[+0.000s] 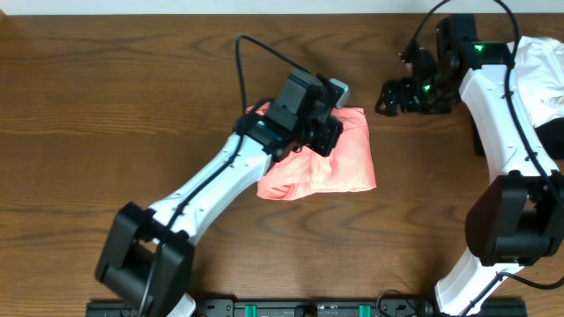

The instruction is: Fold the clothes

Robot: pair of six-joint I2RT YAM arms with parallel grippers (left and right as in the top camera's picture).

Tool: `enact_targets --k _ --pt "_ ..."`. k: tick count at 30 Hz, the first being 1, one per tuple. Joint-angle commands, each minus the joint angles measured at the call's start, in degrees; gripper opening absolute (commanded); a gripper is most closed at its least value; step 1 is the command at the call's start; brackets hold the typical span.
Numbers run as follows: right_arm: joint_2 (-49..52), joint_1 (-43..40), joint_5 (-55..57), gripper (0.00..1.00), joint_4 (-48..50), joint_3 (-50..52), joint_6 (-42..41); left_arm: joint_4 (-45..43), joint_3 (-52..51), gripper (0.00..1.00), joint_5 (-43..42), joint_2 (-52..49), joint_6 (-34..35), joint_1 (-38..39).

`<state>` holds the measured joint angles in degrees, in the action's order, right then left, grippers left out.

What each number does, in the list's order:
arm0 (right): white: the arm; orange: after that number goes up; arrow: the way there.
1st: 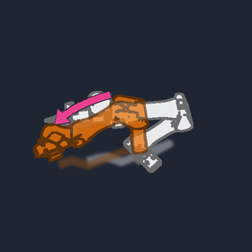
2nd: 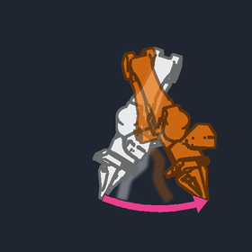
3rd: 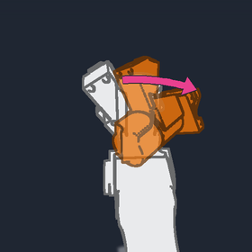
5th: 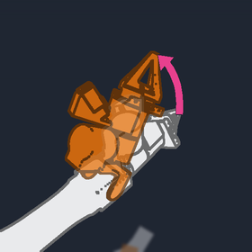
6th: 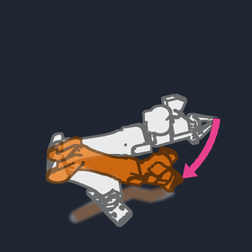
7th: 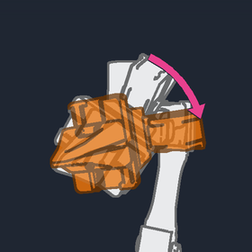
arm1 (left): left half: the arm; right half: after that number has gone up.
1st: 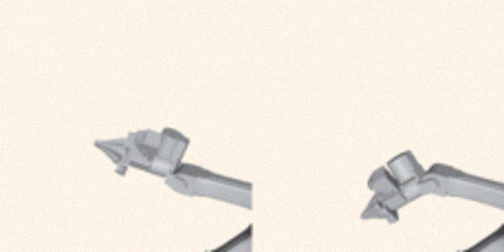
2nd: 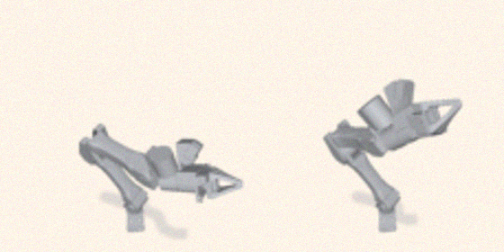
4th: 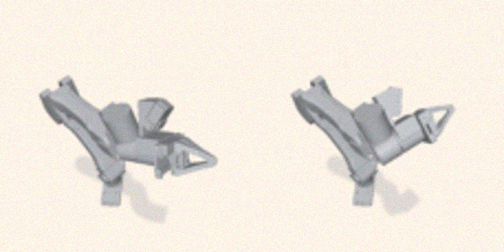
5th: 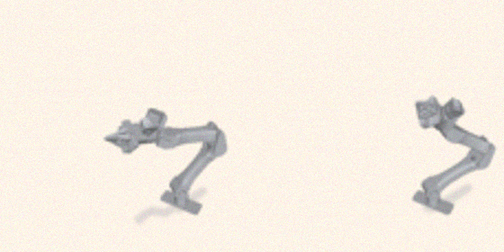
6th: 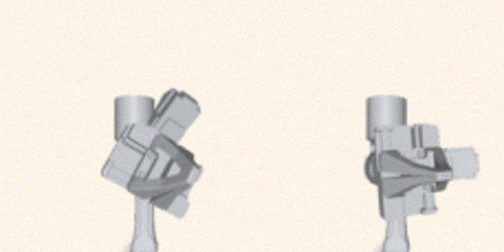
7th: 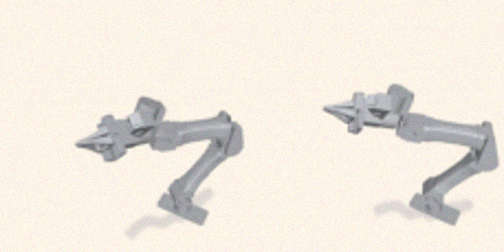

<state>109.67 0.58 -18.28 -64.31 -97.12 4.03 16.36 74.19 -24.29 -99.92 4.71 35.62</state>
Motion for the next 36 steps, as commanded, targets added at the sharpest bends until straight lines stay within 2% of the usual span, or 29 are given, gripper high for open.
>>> enact_targets --k 1,13,23,36 --pt "-0.37 -1.99 0.09 0.94 0.76 -0.79 0.74 -1.25 1.27 0.06 0.74 -2.69 1.11 1.31" --pt "-0.37 -8.02 -0.20 0.96 2.16 -0.79 0.33 -8.81 1.27 0.06 1.03 -5.29 3.04 4.90" --pt "-0.37 -8.92 -0.15 0.96 2.38 -0.79 0.33 -13.62 1.27 0.06 1.01 -7.96 4.24 6.91" --pt "-0.37 -9.20 -0.15 0.97 2.60 -0.79 0.33 -20.83 1.27 0.06 1.01 -8.04 9.16 7.96"
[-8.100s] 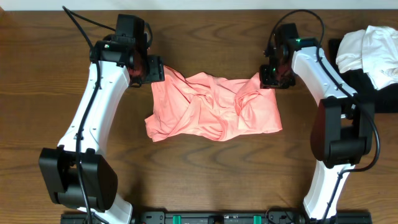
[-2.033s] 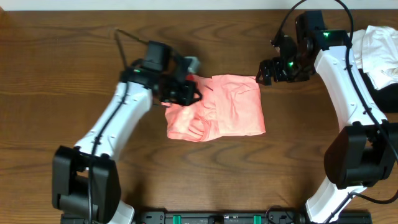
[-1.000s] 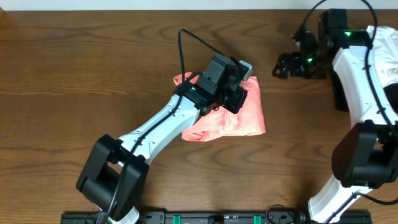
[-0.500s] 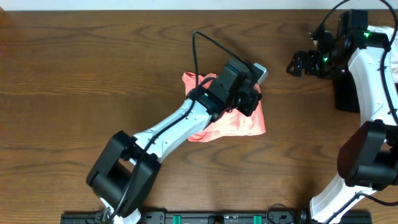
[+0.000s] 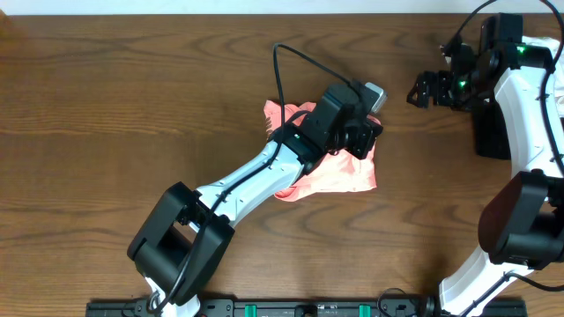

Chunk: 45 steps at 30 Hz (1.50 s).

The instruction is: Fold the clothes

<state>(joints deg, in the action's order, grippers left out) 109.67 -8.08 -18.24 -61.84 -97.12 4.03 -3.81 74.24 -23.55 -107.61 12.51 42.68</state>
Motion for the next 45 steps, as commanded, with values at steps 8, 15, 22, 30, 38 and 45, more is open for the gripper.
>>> enact_targets --k 8,15,22,30,38,45 --pt "-0.37 -0.55 -0.20 0.97 0.13 -0.79 0.33 -3.58 1.22 0.06 0.28 -0.37 1.36 3.63" --pt "-0.37 -0.55 -0.20 0.97 0.11 -0.79 0.33 -0.28 1.22 0.07 1.03 -0.44 0.87 3.96" --pt "-0.37 -0.55 -0.20 0.97 0.13 -0.79 0.33 1.07 1.22 0.80 2.19 -0.50 0.90 4.02" --pt "-0.37 -0.55 -2.29 0.96 2.75 -0.79 0.37 0.74 1.22 0.98 2.16 0.24 0.94 3.74" --pt "-0.37 1.40 -3.21 0.95 3.82 -0.79 11.56 6.82 1.22 0.98 2.21 13.40 2.23 -3.91" --pt "-0.26 8.90 -2.51 0.99 3.80 -0.79 22.82 18.60 1.22 0.98 2.21 24.50 2.21 -16.55"
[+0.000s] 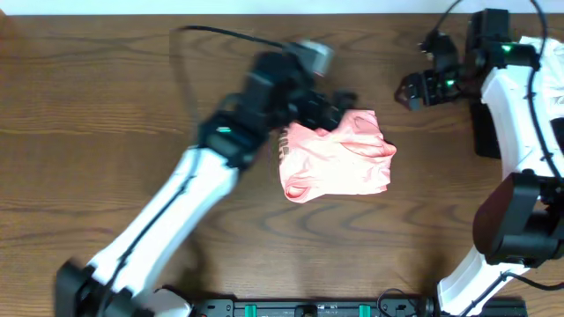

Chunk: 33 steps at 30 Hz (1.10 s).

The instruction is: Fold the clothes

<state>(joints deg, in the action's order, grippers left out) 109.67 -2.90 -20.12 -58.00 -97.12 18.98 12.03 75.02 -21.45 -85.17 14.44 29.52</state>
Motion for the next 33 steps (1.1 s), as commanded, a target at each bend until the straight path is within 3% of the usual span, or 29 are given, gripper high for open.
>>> enact_targets --k 1,6,14,23,33 --pt "-0.24 5.22 -0.15 0.99 -0.02 -0.79 9.57 4.57 0.44 0.98 0.11 2.73 0.28 -5.09" --pt "0.79 11.74 3.08 0.99 -0.09 -0.63 14.86 12.15 0.42 0.98 0.09 2.97 0.28 -11.15" --pt "5.27 17.66 3.85 0.91 -0.46 -0.63 16.98 15.80 0.15 0.98 0.13 2.75 -1.27 -12.46" --pt "8.44 19.06 3.32 0.74 -2.64 -0.63 17.11 16.02 0.15 0.98 1.27 2.75 -1.51 -12.48" --pt "8.66 19.17 1.25 0.67 -1.92 0.61 17.07 16.26 0.15 0.98 1.42 2.75 -1.49 -12.48"
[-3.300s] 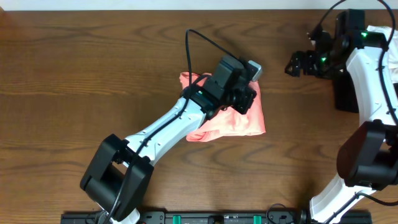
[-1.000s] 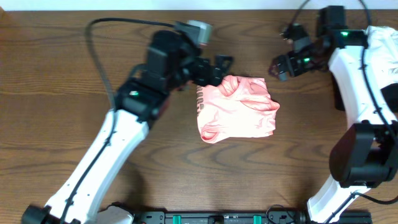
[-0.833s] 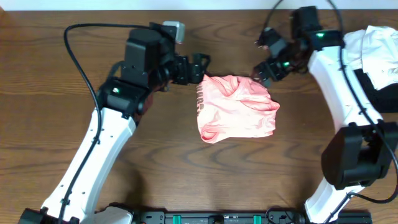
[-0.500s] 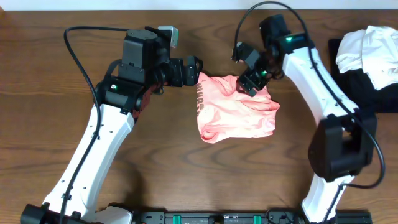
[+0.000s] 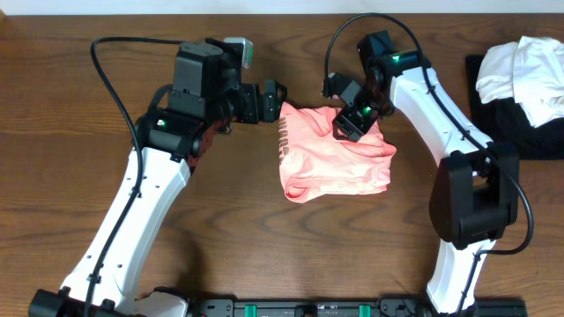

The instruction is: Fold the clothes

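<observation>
A pink garment [image 5: 335, 163], folded into a rough rectangle, lies on the wooden table [image 5: 88, 106] right of centre. My left gripper [image 5: 270, 100] hovers just off the garment's upper left corner, its fingers apart and holding nothing. From above, my right gripper [image 5: 349, 125] comes down onto the garment's upper right part. Its dark fingers sit against the cloth, and I cannot make out whether they are pinching it.
At the far right edge, a pile of white clothes [image 5: 520, 62] rests on a dark garment [image 5: 520, 132]. Both arms' cables arch above the table's back half. A black rail [image 5: 308, 308] runs along the front edge.
My right gripper has moved from open air right of the garment down onto its upper right part. The left gripper has drawn back slightly to the left of the garment's edge. The garment has stayed where it was.
At first my left gripper was on top of the pink garment, with the right gripper idle to its right. Then the left gripper was further right on the cloth. Later it was off the garment's left, and the garment lay further right. Now the right gripper is on it.
</observation>
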Robot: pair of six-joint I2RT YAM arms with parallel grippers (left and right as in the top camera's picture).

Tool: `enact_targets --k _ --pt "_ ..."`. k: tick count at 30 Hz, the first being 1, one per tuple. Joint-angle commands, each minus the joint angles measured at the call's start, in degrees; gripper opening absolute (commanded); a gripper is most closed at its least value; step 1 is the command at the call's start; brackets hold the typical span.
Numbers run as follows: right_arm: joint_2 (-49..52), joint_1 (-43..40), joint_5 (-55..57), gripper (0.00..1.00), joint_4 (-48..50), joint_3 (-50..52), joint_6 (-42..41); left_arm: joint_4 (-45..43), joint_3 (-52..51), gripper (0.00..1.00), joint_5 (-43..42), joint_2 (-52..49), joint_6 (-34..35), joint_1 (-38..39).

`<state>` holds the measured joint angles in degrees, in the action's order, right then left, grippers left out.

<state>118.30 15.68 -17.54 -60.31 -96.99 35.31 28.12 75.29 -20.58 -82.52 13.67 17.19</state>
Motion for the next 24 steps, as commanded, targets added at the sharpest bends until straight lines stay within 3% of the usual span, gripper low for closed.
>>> enact_targets --k 1,4,17,24 --pt "0.02 0.59 -1.36 0.65 0.76 0.48 0.74 0.15 -0.13 0.98 0.55 0.11 -0.72 -0.15" --pt "0.09 0.59 -1.38 0.58 1.42 0.52 0.33 0.24 -0.15 0.98 0.55 0.11 -0.72 -0.13" --pt "1.62 1.46 -1.38 0.50 0.79 0.74 0.35 1.42 -0.15 0.98 0.57 0.11 -0.72 -0.15" --pt "1.75 1.70 -1.31 0.54 1.03 1.77 0.37 1.44 -0.15 0.98 0.57 0.11 -0.72 -0.13"
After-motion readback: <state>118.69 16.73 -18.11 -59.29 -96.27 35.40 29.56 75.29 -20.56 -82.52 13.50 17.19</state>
